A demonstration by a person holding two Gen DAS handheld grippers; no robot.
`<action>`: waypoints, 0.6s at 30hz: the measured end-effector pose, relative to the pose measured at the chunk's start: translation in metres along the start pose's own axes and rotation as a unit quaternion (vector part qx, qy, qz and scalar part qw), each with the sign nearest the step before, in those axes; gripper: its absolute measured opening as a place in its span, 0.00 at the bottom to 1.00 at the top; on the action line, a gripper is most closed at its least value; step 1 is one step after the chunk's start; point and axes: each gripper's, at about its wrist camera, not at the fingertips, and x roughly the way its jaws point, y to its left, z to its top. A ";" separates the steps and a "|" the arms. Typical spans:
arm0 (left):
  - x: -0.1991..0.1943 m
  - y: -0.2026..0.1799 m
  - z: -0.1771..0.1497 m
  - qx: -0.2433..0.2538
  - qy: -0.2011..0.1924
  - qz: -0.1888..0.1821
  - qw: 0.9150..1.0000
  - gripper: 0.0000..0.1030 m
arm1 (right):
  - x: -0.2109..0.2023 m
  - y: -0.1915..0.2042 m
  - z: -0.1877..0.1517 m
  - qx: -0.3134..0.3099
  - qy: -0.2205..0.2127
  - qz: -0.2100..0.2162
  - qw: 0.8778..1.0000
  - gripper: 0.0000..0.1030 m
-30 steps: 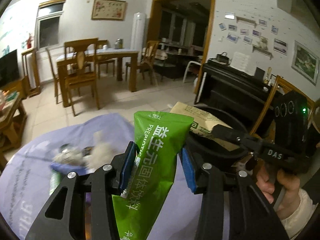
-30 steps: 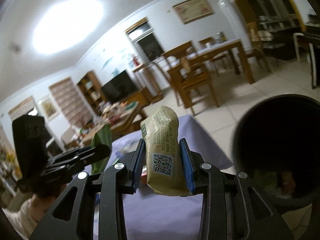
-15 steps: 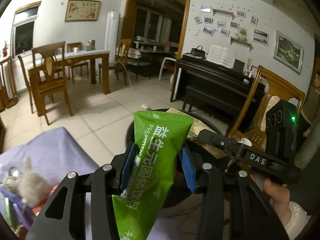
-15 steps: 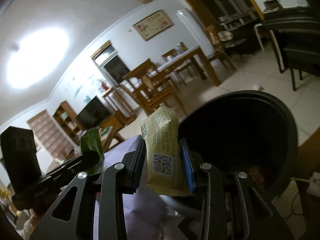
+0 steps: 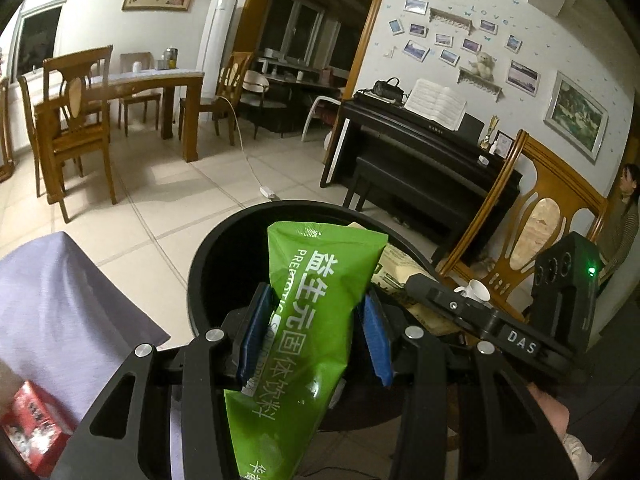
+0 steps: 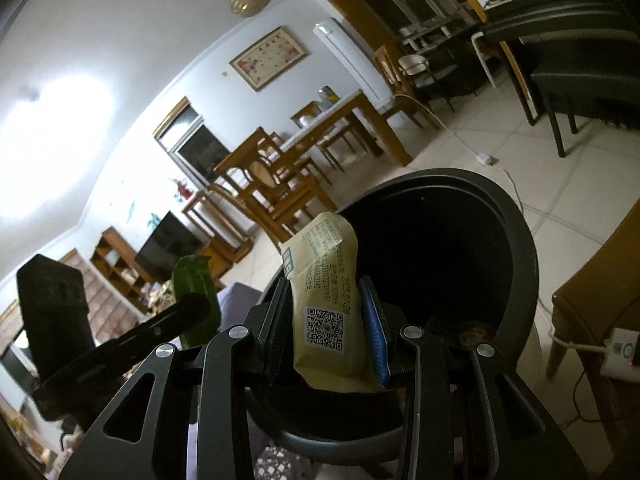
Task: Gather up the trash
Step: 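Carry the green wrapper and beige bag to the bin and release both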
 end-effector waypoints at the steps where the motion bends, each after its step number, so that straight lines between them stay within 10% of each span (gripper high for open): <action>1: 0.004 0.000 0.000 -0.003 0.001 0.000 1.000 0.43 | 0.000 -0.002 0.000 0.003 0.000 0.000 1.000 0.34; 9: 0.015 -0.002 0.008 -0.009 0.001 0.004 1.000 0.45 | 0.006 0.000 0.001 0.007 0.005 -0.007 1.000 0.36; 13: 0.009 -0.005 0.009 -0.007 -0.008 0.010 1.000 0.73 | 0.003 0.006 0.000 0.004 0.002 -0.015 1.000 0.49; 18: -0.006 -0.001 0.010 -0.007 -0.014 0.008 1.000 0.74 | 0.000 0.017 -0.005 -0.004 -0.001 -0.022 1.000 0.58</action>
